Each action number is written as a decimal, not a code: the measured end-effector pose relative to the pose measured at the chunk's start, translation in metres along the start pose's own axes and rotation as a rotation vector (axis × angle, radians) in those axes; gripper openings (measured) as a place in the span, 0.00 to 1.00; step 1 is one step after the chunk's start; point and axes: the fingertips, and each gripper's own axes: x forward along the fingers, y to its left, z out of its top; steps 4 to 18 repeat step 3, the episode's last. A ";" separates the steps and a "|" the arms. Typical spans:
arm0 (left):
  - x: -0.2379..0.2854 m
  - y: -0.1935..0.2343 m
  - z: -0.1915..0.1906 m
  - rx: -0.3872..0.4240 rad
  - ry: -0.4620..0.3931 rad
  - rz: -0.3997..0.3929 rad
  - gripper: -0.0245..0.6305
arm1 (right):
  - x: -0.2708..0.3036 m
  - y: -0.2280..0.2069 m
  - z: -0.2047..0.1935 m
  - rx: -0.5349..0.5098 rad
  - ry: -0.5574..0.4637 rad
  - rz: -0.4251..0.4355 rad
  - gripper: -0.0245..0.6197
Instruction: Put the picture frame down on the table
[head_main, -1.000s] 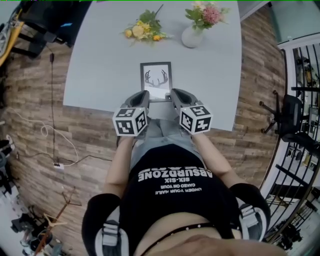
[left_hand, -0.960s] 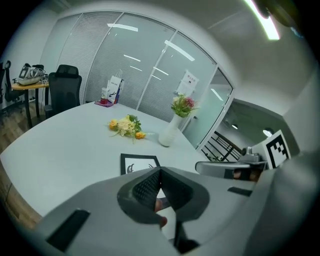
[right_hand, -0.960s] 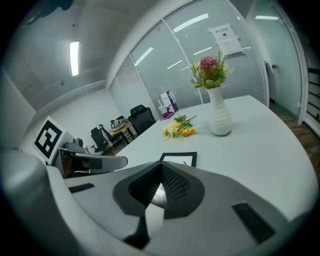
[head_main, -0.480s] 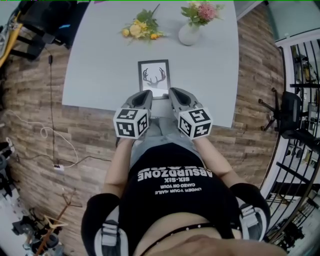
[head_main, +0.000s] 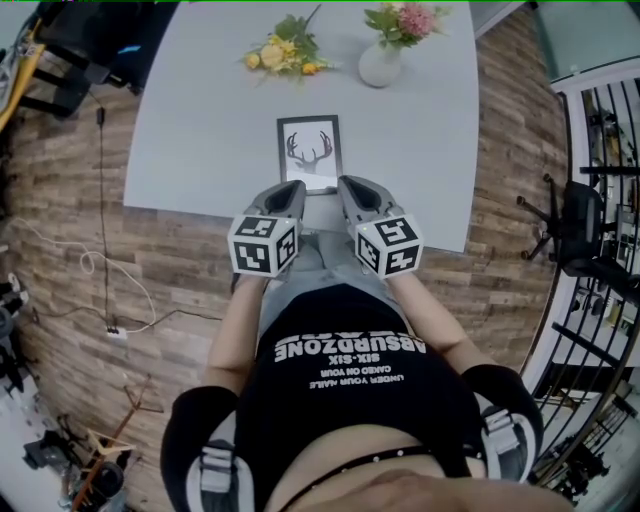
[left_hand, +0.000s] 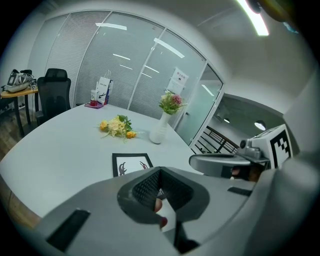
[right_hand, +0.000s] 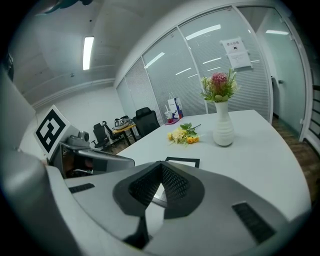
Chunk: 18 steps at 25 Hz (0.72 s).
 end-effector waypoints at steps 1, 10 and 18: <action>0.000 0.000 -0.001 0.000 0.003 -0.001 0.06 | 0.000 0.001 0.000 -0.002 -0.003 0.002 0.06; 0.000 0.001 -0.004 -0.001 0.009 -0.003 0.06 | 0.001 0.004 -0.001 -0.005 -0.006 0.007 0.06; 0.000 0.001 -0.004 -0.001 0.009 -0.003 0.06 | 0.001 0.004 -0.001 -0.005 -0.006 0.007 0.06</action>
